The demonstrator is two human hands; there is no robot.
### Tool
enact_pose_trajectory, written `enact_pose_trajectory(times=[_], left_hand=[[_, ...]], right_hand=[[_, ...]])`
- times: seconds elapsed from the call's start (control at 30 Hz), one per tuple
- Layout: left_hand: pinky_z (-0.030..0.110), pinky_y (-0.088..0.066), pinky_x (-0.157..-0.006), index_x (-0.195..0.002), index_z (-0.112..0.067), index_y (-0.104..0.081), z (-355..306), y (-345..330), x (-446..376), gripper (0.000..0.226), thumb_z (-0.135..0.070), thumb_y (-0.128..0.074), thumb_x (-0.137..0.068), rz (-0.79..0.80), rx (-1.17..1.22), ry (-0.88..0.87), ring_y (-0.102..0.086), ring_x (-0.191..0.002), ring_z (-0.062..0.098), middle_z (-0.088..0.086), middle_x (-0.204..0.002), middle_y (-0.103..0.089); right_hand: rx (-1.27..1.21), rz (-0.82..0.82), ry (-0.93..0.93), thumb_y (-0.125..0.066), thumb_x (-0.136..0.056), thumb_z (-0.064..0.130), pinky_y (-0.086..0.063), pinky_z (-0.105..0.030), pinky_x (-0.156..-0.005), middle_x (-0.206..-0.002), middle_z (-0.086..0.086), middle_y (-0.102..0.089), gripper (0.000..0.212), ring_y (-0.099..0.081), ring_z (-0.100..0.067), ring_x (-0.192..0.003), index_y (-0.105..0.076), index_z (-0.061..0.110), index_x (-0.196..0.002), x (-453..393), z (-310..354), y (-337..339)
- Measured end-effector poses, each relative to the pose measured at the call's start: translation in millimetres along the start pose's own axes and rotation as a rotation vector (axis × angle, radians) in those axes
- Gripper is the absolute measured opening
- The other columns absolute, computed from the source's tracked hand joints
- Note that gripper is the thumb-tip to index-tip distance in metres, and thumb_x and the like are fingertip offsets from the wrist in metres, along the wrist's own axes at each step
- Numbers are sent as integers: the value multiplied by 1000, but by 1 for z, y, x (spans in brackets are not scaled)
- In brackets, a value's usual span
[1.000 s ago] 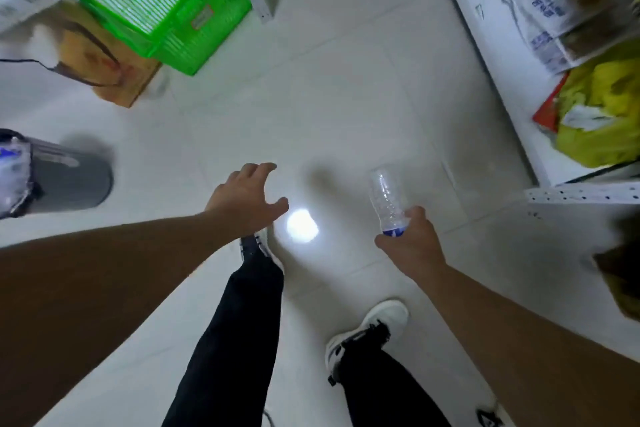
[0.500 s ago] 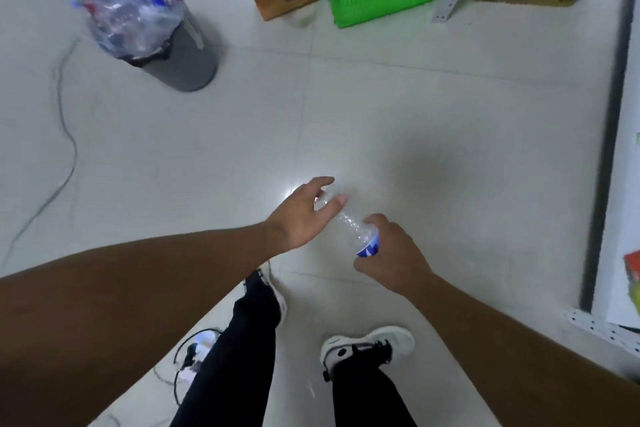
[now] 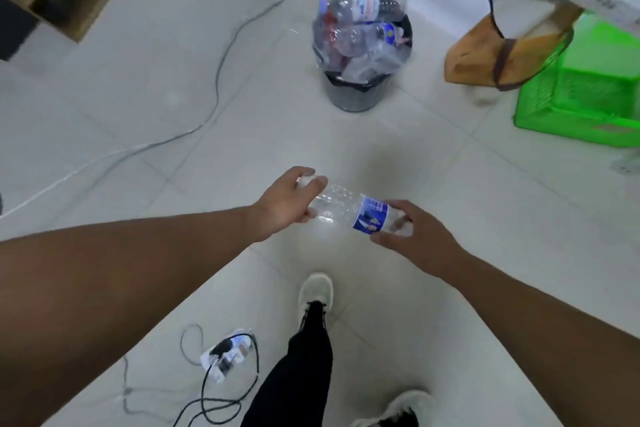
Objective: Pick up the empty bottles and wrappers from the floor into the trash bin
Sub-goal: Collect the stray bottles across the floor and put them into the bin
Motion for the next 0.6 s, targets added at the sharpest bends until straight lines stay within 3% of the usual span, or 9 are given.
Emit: enact_pose_trajectory(times=[0.1,0.23,0.33,0.47,0.6], left_hand=[[34,-68,-83,-148,-27,-53,-25,40,-18,59,-56,-71,-99,-44,55,-22,-79,-81,21,3,-128,-62],[34,-67,-83,-142,-27,-52,-42,68,-39,61,-62,-71,-96,-153,84,7,-81,-98,26,-1,-127,-64],[34,-67,-83,-135,-27,-56,-47,70,-55,55,-61,-72,-95,-221,138,25,-79,-104,25,-6,-119,-67],[34,-65,-85,-139,-29,-60,-67,56,-74,59,-62,-75,-93,-280,190,44,-78,-106,25,-5,-128,-64],[39,-66,-89,-142,-29,-61,-106,31,-92,63,-65,-74,-91,-312,182,45,-76,-103,26,-3,-122,-69]], right_hand=[[-35,-14,44,-94,-75,43,-57,-49,-99,-113,4,-70,64,-69,-19,-101,-64,37,-132,-40,53,15],[-34,9,98,-94,-77,41,-59,-53,-95,-115,2,-69,61,-70,-21,-101,-64,33,-129,-79,91,24],[-6,36,106,-92,-80,38,-58,-55,-96,-117,-1,-68,61,-70,-24,-105,-63,31,-132,-104,98,35],[15,43,99,-91,-80,40,-59,-53,-95,-119,2,-67,63,-70,-24,-105,-62,32,-135,-128,106,72],[6,56,78,-89,-83,38,-59,-53,-93,-123,-5,-68,63,-70,-30,-106,-60,29,-138,-139,110,122]])
Point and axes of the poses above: each hand's wrist, its own x-axis away from the middle knuckle, its own y-axis out of the back of the hand, z = x × y, the point moved 10 cm from there along -x, towards the middle knuckle
